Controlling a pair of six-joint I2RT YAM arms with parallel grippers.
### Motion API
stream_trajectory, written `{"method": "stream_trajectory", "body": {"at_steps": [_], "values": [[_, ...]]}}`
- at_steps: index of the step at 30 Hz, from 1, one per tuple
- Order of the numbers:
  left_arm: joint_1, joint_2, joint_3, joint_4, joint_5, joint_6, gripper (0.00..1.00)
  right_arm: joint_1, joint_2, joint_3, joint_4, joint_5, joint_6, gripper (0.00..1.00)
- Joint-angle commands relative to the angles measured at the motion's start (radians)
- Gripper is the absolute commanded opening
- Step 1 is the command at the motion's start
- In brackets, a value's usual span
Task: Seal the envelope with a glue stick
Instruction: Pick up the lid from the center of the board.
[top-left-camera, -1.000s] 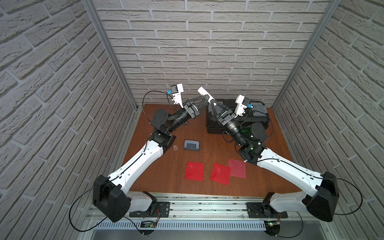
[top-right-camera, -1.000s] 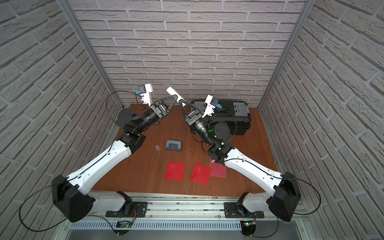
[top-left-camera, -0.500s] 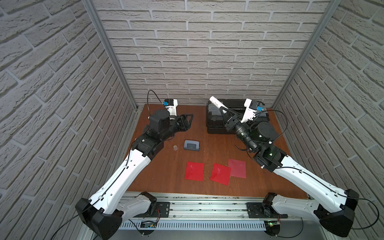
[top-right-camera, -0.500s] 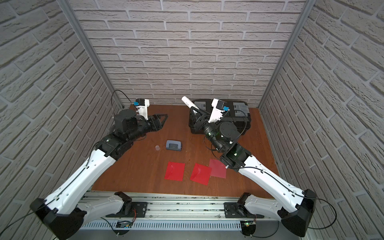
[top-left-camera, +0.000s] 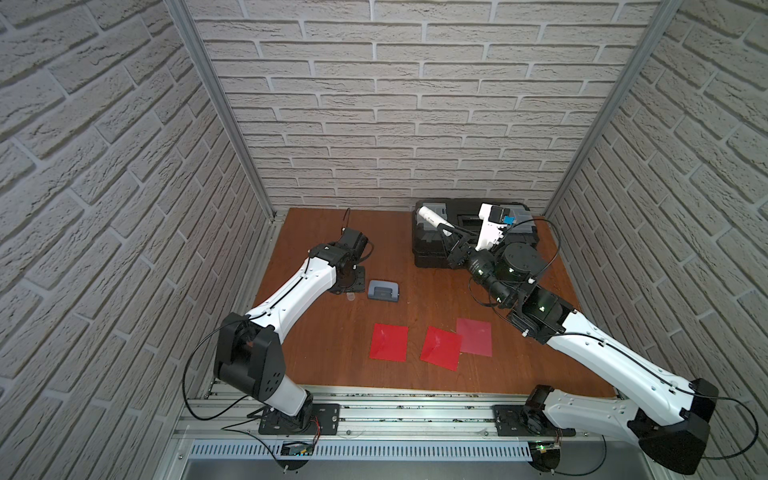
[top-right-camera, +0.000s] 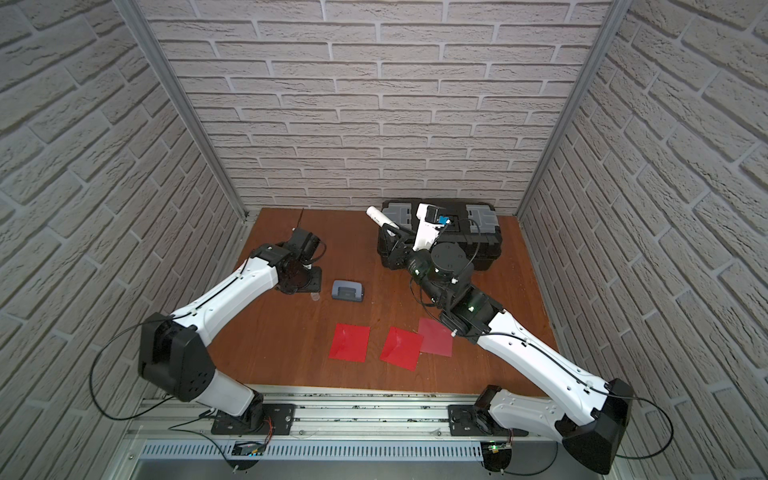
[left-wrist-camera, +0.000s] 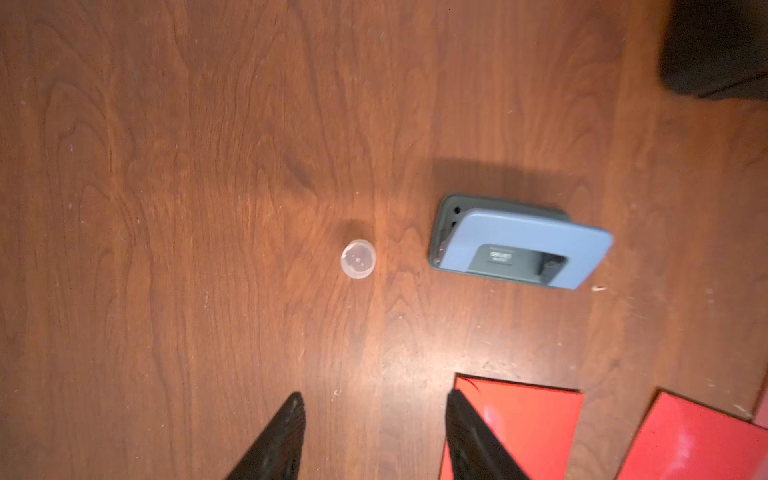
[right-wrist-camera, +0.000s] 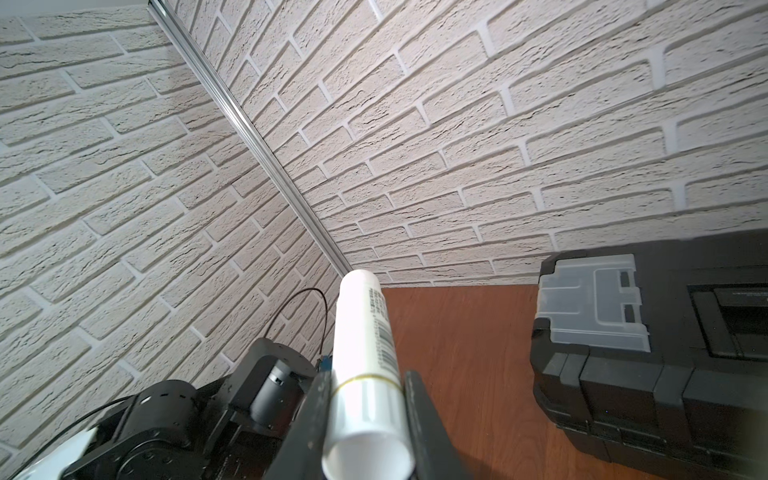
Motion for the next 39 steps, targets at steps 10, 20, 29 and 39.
{"method": "stream_trajectory", "body": {"at_steps": [10, 20, 29, 39], "values": [[0.075, 0.204, 0.043, 0.07, 0.071, 0.052, 0.48, -0.008, -0.015, 0.021, 0.009, 0.013, -0.024, 0.03], [0.095, 0.332, 0.096, 0.081, 0.063, 0.068, 0.46, -0.011, -0.019, 0.025, -0.007, 0.021, -0.031, 0.03], [0.099, 0.369, 0.091, 0.098, 0.062, 0.07, 0.4, -0.011, -0.009, 0.041, -0.016, 0.013, -0.033, 0.03], [0.101, 0.389, 0.09, 0.103, 0.072, 0.075, 0.37, -0.014, 0.0, 0.041, -0.021, 0.006, -0.033, 0.03]]}}
